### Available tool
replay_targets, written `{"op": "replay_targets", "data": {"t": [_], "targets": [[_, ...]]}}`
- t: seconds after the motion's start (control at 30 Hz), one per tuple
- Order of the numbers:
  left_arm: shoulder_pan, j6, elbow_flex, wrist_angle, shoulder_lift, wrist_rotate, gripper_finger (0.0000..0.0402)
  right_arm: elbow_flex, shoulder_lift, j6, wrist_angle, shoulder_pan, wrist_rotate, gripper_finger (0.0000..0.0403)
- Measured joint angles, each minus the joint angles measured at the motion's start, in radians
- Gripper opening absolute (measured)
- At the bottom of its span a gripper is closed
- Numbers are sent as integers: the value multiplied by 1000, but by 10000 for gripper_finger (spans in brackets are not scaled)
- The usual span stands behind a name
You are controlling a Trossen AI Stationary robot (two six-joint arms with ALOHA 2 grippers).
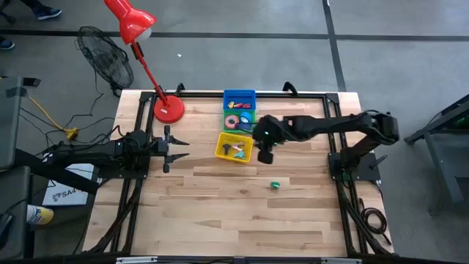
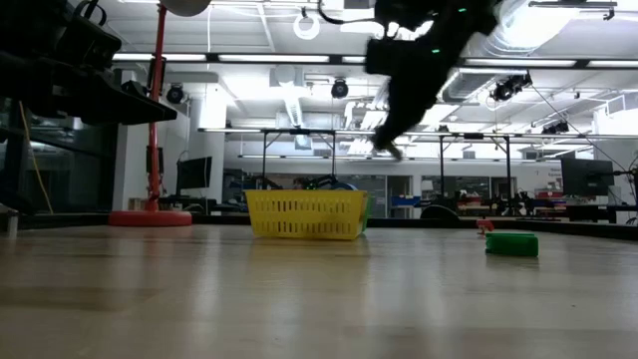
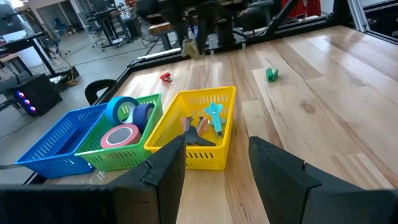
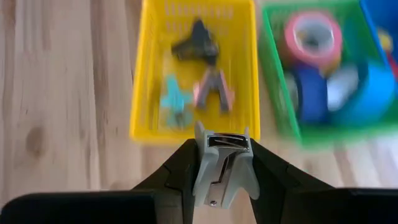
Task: Pick and place Stapler, Stapler remover, tape
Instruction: Put the gray staple remover into the yellow bin
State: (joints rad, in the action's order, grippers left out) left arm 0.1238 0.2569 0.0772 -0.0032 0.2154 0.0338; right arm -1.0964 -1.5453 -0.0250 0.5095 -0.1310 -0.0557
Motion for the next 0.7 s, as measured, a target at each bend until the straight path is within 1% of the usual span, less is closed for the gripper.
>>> {"op": "replay_targets", "data": {"t": [0.1, 0.27, 0.47, 0.63, 0.7], "targets": [[0, 0, 0, 0, 0, 0, 172, -52, -69, 93, -58, -20, 34, 97], [0, 0, 0, 0, 0, 0, 172, -120, -179, 203, -91, -28, 82, 97], [0, 0, 0, 0, 0, 0, 172, -154, -273, 250, -127, -32, 92, 97], [0, 0, 0, 0, 0, 0, 172, -154, -302, 287, -142, -36, 87, 97], [0, 0, 0, 0, 0, 0, 172, -154, -315, 296, -142, -38, 87, 109]]}}
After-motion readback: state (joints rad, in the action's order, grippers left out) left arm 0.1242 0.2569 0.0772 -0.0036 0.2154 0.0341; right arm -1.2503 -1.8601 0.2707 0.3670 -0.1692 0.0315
